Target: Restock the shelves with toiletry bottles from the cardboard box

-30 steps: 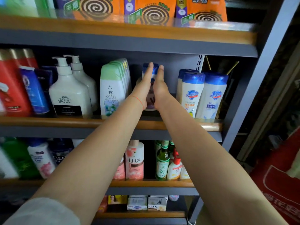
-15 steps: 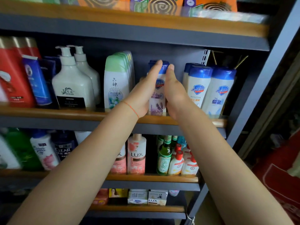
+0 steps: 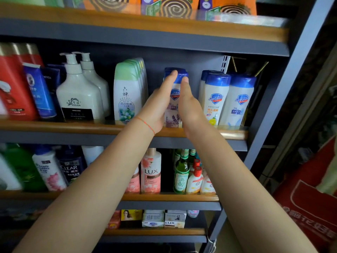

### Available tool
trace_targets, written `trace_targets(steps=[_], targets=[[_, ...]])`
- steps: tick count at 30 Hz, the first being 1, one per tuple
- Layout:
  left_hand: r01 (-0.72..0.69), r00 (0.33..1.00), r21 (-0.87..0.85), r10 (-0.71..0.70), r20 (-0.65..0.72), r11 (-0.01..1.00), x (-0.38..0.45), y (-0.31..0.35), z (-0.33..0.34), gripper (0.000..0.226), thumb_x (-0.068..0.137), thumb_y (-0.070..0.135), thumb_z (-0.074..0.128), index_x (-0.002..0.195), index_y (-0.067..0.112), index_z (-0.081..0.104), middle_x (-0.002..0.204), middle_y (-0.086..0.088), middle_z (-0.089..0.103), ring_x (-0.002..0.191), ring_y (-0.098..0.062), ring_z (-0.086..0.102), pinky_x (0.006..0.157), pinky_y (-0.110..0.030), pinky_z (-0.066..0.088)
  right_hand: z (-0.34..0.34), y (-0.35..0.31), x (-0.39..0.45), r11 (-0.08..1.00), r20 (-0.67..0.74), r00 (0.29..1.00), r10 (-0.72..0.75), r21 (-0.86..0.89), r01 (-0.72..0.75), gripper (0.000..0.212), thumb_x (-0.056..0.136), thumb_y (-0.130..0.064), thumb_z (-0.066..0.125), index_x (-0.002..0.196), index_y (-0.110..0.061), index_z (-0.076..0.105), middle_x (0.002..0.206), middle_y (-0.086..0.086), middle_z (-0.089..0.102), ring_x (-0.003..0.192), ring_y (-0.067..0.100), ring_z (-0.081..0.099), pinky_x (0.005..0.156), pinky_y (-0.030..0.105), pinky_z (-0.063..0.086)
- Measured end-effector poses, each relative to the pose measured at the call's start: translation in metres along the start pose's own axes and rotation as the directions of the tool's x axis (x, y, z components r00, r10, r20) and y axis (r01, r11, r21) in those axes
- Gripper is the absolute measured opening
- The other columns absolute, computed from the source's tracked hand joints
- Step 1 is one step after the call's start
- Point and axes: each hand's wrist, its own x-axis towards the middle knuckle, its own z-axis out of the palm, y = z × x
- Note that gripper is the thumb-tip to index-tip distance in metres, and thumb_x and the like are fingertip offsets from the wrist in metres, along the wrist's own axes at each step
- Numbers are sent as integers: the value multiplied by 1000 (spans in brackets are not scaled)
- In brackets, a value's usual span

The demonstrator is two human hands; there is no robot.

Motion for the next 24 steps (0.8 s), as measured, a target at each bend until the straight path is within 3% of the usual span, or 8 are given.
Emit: trace_targets(steps=[9, 12, 14, 16, 19, 21, 24], targets=[[-19, 1000, 20, 19, -15, 1000, -10, 3, 8, 36, 90, 59, 55, 94, 26, 69, 78, 1, 74, 73, -13, 71, 70, -28, 52, -4, -2, -4, 1000, 28, 1000, -10, -2, 11, 79, 94, -69, 25, 149, -13, 36, 140, 8, 52, 123, 24, 53, 107, 42, 41], [-10, 999, 24, 11, -38, 1000, -17, 4, 14, 35, 92, 57, 54, 86, 26, 67, 67, 3, 70, 61, -12, 68, 60, -25, 49, -6, 0, -1, 999, 23, 999, -41, 1, 41, 77, 94, -68, 27, 145, -12, 40, 137, 9, 55, 121, 25, 55, 106, 43, 42], [-10, 998, 5, 10, -67, 1000, -23, 5, 16, 34, 93, 54, 54, 87, 24, 68, 72, 1, 72, 64, -13, 69, 61, -25, 51, -8, 1, -3, 998, 21, 998, -52, 19, 51, 76, 93, -68, 28, 142, -12, 45, 131, 7, 58, 115, 23, 57, 104, 42, 44], [-17, 994, -7, 16, -106, 1000, -32, 5, 17, 31, 96, 48, 53, 93, 22, 69, 81, -1, 74, 69, -13, 71, 63, -25, 55, -12, 3, -14, 995, 19, 997, -81, 55, 80, 70, 96, -63, 30, 141, -11, 44, 125, 0, 57, 110, 17, 56, 97, 34, 44], [-73, 992, 63, 79, -95, 995, -65, 2, 11, 23, 97, 35, 54, 88, 21, 69, 76, 7, 75, 67, 0, 70, 58, -15, 53, -22, 7, -52, 982, 40, 984, -173, 82, 169, 49, 100, -52, 36, 131, -16, 48, 104, -12, 54, 94, 3, 54, 79, 23, 41], [-119, 982, 161, 140, -128, 980, -95, 6, 6, 12, 89, 33, 62, 88, 24, 69, 83, 12, 75, 78, 5, 68, 73, -16, 51, -30, 11, -84, 966, 90, 963, -253, 82, 246, 36, 100, -49, 40, 125, -25, 51, 101, -20, 56, 90, -11, 51, 75, 14, 38], [-339, 920, 101, 352, -173, 935, -150, 23, -16, 31, 78, 29, 60, 108, 22, 69, 109, 3, 73, 106, -8, 67, 94, -25, 51, -51, 3, -128, 888, 22, 911, -412, 235, 396, 28, 89, -40, 51, 111, -27, 62, 114, -14, 65, 107, 0, 60, 92, 26, 44]])
